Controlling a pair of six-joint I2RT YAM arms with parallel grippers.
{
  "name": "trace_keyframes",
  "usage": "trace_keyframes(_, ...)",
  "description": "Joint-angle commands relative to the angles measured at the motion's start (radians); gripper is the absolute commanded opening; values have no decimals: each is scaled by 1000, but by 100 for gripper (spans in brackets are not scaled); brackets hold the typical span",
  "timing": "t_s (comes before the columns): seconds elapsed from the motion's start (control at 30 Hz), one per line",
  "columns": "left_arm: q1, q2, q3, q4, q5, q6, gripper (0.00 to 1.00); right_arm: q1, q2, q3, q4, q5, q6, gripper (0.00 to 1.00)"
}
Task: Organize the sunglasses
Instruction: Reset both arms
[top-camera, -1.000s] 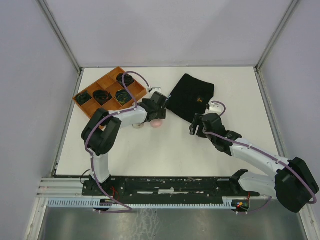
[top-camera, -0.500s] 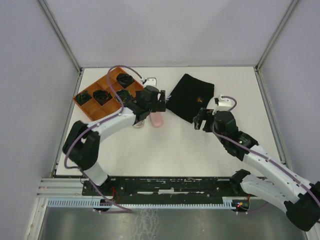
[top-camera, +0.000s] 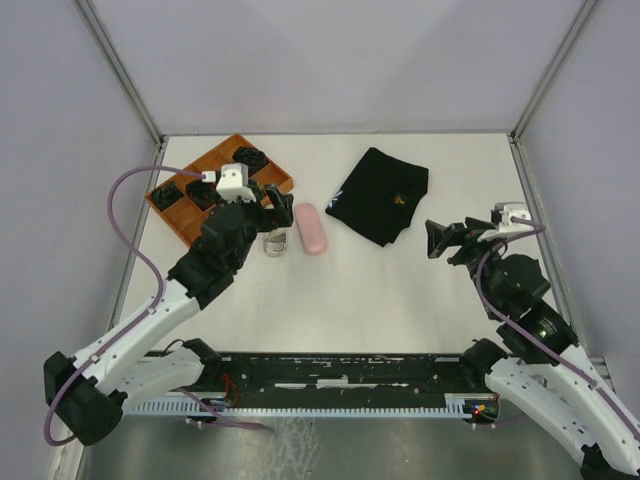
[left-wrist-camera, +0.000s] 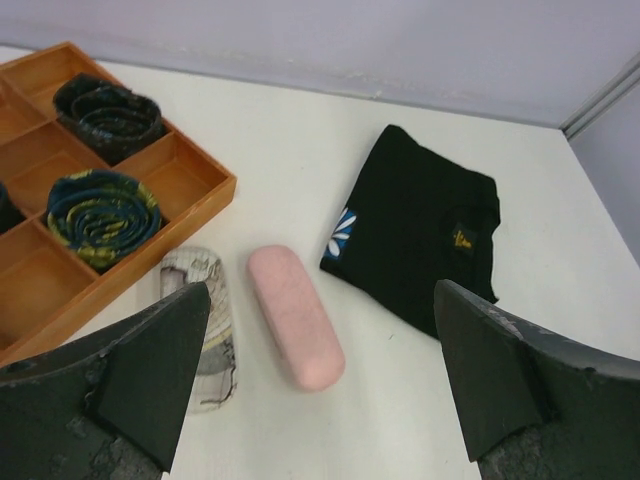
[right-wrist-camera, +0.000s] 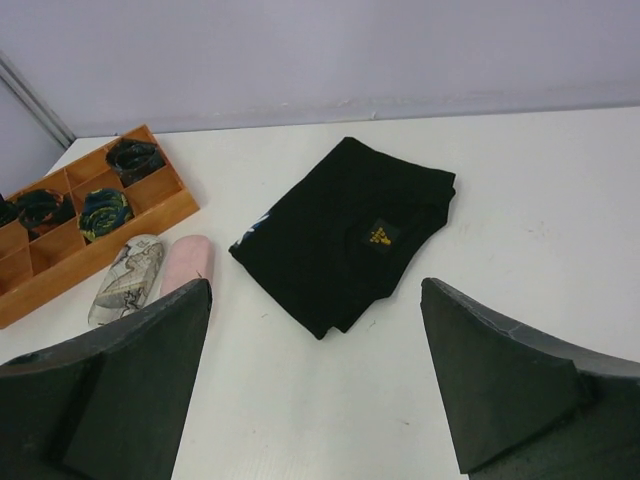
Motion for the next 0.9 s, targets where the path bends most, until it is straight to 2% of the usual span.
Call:
trace_keyframes(0.0, 6, -161, -147, 38, -61, 0, 99, -5, -142, -98, 7, 64, -50, 94)
trace_keyframes(0.27, 6, -439, -373, 63, -93, -75, 99, -5, -381, -278, 9, 141, 64, 94)
trace_keyframes(0.4, 5, -542, -432, 45, -115, -85, 99, -5, -353, -257, -79, 200, 123, 94)
trace_keyframes(0.53, 6, -588, -434, -39, -146, -86, 99, -5, -273, -201, -154, 243, 171, 94)
trace_keyframes(0.87, 6, -656, -462, -71, -185, -128, 99, -5, -308, -219, -139, 209, 170, 94)
